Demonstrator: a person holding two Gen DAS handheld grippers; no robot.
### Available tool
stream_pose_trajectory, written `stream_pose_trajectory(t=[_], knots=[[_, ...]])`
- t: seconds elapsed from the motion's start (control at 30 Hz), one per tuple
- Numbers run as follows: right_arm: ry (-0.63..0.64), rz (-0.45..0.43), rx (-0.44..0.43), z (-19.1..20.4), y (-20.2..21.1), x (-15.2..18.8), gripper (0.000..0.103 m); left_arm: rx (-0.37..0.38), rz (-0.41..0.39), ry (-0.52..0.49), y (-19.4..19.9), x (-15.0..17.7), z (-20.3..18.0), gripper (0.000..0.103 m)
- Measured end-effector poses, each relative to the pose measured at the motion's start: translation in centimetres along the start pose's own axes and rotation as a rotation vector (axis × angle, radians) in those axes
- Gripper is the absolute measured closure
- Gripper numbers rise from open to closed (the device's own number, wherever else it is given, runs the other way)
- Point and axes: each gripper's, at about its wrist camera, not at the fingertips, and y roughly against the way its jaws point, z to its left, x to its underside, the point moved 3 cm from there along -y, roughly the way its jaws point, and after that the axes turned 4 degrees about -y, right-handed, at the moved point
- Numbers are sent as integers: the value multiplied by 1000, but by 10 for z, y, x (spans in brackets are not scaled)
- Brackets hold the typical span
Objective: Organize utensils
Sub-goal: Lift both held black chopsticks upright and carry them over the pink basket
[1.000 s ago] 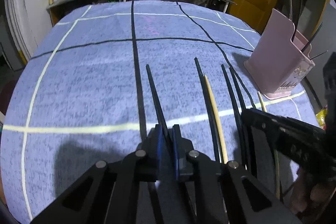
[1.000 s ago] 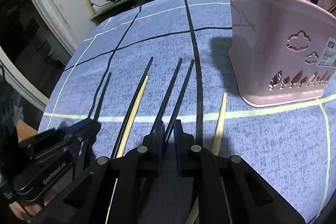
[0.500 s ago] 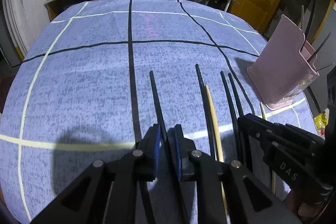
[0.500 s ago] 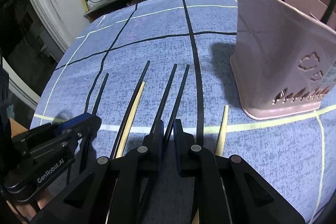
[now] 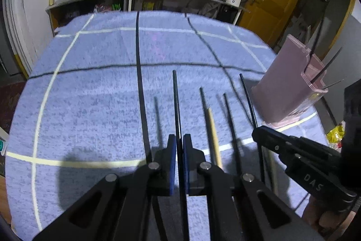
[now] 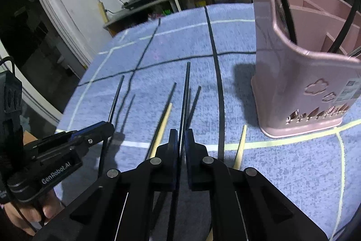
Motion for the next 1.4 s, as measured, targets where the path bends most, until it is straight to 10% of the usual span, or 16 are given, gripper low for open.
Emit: stream_pose_trajectory(t=[0.53, 1.4], knots=[[-7, -153, -93, 6, 92, -11, 97, 71, -154, -32, 97, -16, -14, 97], [-75, -315, -38, -47, 176, -31, 97, 244, -172, -91, 109, -57, -90, 97]])
